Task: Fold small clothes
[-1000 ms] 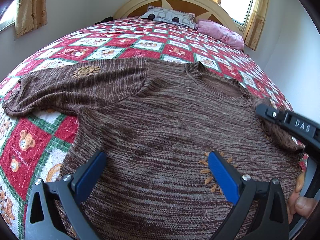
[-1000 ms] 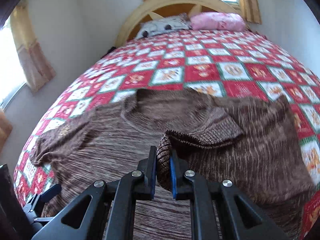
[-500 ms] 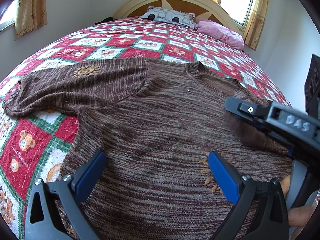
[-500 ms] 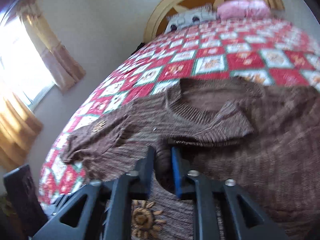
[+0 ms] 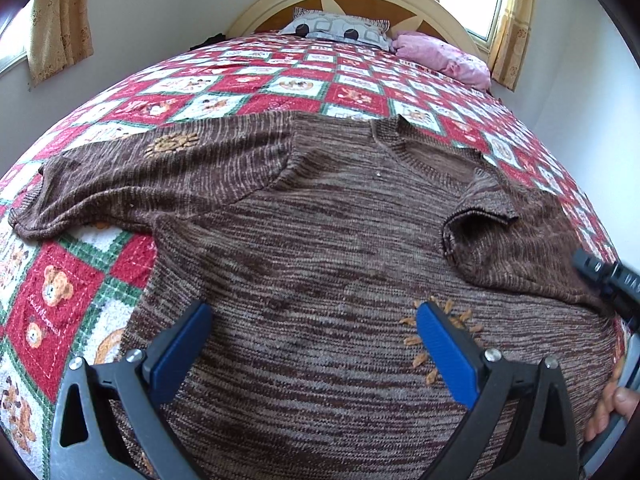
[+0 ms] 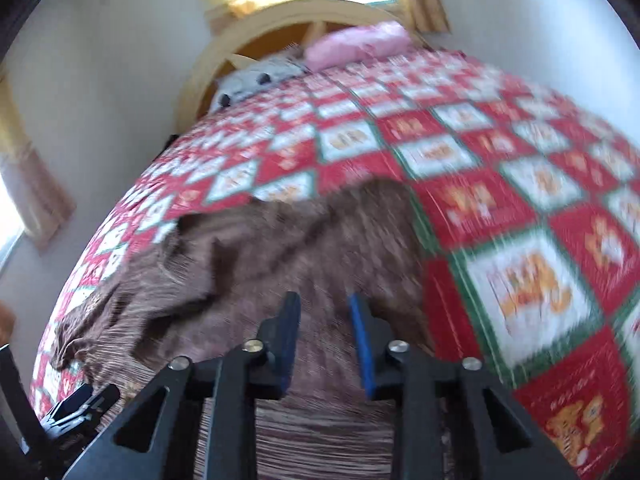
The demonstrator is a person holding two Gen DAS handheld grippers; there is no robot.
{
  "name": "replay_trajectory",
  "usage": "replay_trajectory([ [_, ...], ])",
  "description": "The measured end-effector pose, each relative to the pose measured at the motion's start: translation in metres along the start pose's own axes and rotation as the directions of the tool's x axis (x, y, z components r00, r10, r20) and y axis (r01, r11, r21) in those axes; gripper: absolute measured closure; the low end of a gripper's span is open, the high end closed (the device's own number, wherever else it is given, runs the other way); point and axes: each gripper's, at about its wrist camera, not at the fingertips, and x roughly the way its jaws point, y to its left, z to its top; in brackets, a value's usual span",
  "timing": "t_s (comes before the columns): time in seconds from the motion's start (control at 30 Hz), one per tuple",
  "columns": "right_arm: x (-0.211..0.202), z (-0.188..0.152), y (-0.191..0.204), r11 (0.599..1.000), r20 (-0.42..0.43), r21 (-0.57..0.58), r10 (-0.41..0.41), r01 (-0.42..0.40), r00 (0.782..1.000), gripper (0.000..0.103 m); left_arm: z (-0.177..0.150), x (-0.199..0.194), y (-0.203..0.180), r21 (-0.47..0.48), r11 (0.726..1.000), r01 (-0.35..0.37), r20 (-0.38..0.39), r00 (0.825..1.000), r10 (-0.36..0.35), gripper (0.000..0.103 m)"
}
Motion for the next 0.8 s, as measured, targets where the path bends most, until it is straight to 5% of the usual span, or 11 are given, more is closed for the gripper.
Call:
replay_trajectory([
  [0.2,0.000,-0.002,0.005,0.999,0.008,-0.031,-0.019,0.019,1.000,0.078,0.014,-0.023,-0.028,0.130,0.983,0.128,0.045,0.990,-0.135,0.000],
  [0.3,0.001,-0.004,-0.001,1.000,0.011,-0.010,0.001,-0.001,1.000,0.078,0.030,-0.024,-0.071,0.286,0.953,0.105,0.054,0.991,-0.126,0.000],
  [0.5,0.002,-0.001,-0.007,0.999,0.011,0.015,0.032,-0.032,0.999,0.078,0.045,0.027,-0.142,0.485,0.873,-0.049,0.073,0.997,0.016,0.000],
  [0.6,0.002,-0.002,-0.009,0.999,0.011,0.020,0.040,-0.040,0.999,0.078,0.055,0.068,-0.147,0.479,0.869,-0.119,0.031,0.992,0.119,0.000],
  [0.73,0.003,-0.002,-0.011,0.998,0.010,0.031,0.052,-0.052,0.999,0.078,0.082,0.074,-0.102,0.301,0.940,-0.161,0.019,0.987,0.163,0.000],
  [0.8,0.003,-0.002,-0.011,0.998,0.011,0.031,0.052,-0.052,0.999,0.078,0.092,0.071,-0.073,0.208,0.943,-0.261,0.035,0.965,0.260,0.000],
])
